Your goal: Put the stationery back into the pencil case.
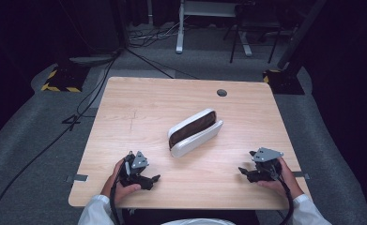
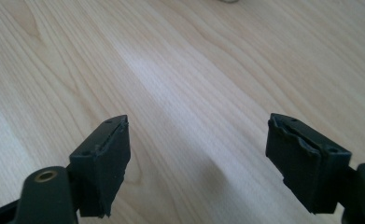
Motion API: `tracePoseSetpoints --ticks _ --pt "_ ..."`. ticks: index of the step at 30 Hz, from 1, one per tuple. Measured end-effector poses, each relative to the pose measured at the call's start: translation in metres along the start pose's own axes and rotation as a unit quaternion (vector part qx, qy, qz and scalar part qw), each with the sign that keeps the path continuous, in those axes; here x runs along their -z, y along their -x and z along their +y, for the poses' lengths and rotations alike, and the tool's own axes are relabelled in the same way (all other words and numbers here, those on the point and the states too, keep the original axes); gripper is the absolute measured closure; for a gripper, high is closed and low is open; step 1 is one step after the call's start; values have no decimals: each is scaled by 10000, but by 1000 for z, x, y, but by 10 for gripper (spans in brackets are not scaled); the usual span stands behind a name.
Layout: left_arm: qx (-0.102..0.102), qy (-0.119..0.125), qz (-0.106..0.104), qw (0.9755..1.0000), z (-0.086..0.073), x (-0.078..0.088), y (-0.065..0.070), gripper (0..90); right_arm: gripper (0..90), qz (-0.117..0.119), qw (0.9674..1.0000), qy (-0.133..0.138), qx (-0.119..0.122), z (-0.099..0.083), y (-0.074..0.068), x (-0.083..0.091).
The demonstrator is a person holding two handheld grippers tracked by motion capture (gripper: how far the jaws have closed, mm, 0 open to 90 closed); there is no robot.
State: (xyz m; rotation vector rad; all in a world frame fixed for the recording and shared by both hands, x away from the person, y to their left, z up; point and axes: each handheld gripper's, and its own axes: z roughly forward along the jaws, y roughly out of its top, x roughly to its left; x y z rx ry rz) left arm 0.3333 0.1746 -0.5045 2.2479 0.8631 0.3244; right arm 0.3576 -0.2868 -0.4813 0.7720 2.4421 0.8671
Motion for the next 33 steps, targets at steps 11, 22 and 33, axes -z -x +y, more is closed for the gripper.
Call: tracePoseSetpoints --ticks 11,22,33 --pt "8 -1 2 10000 0 0 0 143 233 66 9990 97 -421 -27 4 4" --pt "6 0 3 10000 0 0 0 143 202 130 9934 335 -1085 -55 15 16" --pt "3 -3 19 10000 0 0 0 142 175 -100 9880 218 -1528 -79 35 32"
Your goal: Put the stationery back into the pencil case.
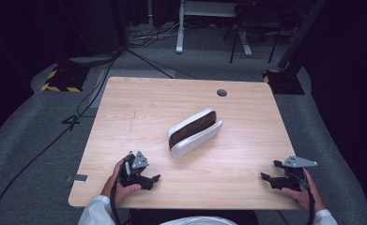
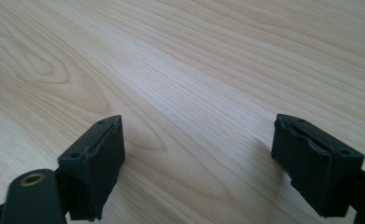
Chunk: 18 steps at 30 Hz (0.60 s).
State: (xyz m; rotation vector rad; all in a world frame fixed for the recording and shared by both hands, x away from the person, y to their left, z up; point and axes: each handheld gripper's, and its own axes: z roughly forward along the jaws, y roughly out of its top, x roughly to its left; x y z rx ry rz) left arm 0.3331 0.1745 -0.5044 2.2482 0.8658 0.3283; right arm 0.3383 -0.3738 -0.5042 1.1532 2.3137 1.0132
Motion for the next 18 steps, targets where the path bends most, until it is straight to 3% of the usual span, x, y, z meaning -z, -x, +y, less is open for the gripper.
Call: tracePoseSetpoints --ticks 6,18 --pt "21 6 0 10000 0 0 0 143 176 -58 10000 5 -69 -6 10 6" --pt "21 4 -2 10000 0 0 0 143 176 -59 10000 21 -61 -6 11 6"
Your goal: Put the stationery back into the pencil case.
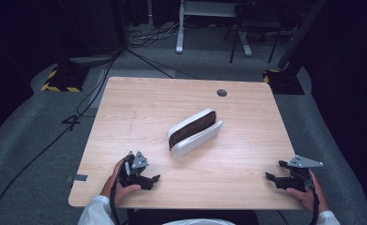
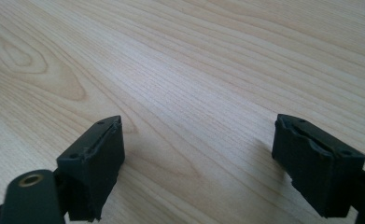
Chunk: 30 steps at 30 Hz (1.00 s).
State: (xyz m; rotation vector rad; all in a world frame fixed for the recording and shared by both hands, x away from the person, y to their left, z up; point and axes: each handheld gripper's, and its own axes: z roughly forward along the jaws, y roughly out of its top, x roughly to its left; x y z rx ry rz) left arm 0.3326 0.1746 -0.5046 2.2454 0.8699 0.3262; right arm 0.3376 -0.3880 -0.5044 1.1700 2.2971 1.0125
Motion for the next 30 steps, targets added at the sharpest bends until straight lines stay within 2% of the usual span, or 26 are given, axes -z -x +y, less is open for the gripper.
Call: tracePoseSetpoints --ticks 30 --pt "-18 5 -30 10000 -1 0 0 142 177 -37 10000 -7 -45 1 1 -1"
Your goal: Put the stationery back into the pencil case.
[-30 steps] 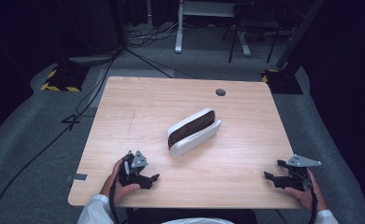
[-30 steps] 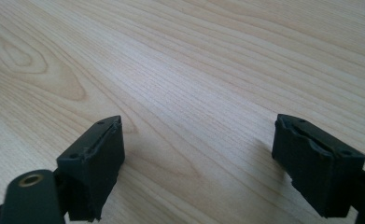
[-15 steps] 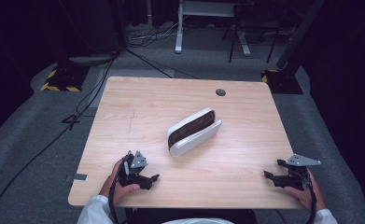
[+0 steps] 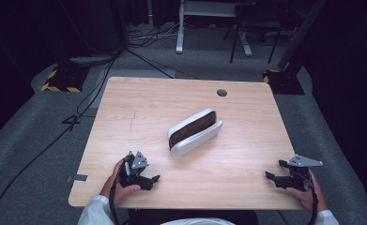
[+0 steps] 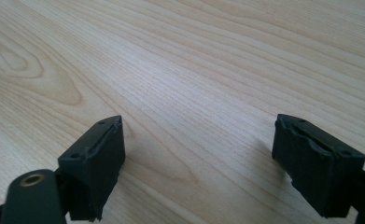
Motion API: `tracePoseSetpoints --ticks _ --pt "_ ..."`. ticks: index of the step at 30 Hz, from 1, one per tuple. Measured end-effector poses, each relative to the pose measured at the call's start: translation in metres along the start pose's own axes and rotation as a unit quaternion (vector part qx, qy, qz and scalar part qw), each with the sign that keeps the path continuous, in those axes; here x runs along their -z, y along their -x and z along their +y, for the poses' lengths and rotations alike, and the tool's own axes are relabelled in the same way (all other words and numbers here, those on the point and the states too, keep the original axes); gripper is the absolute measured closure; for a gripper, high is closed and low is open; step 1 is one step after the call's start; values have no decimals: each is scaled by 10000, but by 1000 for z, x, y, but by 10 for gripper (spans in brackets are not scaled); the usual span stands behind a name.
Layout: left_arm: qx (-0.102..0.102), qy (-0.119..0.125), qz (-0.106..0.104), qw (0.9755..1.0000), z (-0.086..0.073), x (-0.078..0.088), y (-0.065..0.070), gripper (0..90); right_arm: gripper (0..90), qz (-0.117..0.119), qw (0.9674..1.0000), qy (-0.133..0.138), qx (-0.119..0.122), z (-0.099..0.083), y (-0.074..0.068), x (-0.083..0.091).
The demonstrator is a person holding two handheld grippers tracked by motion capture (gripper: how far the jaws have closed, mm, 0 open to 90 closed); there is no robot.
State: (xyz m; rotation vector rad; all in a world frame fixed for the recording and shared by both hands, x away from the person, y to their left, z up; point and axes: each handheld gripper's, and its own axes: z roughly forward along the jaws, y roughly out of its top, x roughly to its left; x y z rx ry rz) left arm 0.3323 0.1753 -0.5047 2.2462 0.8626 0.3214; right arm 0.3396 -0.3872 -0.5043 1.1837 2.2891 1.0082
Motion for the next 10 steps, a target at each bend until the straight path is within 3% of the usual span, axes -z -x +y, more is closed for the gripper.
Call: tracePoseSetpoints --ticks 10 --pt "-10 -6 7 10000 1 -1 -1 138 178 -20 10000 5 -2 0 0 0"
